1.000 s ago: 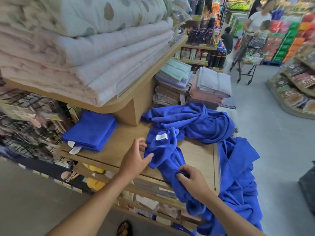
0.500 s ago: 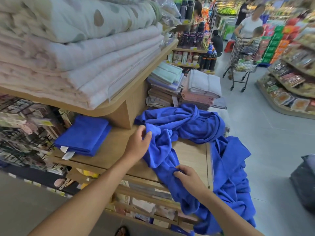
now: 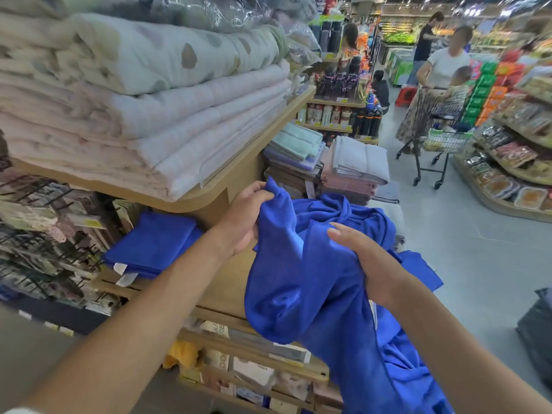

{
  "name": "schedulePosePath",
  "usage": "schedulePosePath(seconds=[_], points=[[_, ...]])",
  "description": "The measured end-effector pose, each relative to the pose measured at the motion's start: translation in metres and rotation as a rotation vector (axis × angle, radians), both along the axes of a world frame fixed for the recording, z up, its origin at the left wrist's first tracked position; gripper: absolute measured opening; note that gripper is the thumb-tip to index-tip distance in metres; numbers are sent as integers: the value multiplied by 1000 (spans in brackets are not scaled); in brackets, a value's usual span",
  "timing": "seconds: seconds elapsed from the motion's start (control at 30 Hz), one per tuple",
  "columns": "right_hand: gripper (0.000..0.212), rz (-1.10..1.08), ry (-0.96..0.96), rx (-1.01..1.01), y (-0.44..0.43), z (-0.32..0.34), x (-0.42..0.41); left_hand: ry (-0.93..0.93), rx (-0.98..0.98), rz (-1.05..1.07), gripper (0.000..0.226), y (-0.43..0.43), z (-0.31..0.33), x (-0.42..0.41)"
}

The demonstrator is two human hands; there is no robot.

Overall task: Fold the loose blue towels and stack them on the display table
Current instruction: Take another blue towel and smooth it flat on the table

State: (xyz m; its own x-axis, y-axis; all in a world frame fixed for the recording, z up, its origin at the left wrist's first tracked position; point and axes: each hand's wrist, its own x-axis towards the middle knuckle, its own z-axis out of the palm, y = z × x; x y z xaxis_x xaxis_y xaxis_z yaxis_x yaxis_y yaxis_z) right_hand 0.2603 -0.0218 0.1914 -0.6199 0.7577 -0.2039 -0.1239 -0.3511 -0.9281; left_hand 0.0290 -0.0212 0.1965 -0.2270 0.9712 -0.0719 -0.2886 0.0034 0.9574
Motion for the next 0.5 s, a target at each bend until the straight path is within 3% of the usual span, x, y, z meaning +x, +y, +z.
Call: schedulePosePath(seconds=[0.07,0.13,0.27,0.5], points=[[20,52,20,143,-2,4,-2,-5,-19,-45,22,-4,-3,2],[9,102,21,247,-5,8,-6,116,-15,-62,18,-9,-8,6],[13,153,74,375,-7,12,-12,363,111,-26,13,-19,-14,17],[16,-154,-119,819,5,8,-28,141,103,-199,22,-41,-13,27]])
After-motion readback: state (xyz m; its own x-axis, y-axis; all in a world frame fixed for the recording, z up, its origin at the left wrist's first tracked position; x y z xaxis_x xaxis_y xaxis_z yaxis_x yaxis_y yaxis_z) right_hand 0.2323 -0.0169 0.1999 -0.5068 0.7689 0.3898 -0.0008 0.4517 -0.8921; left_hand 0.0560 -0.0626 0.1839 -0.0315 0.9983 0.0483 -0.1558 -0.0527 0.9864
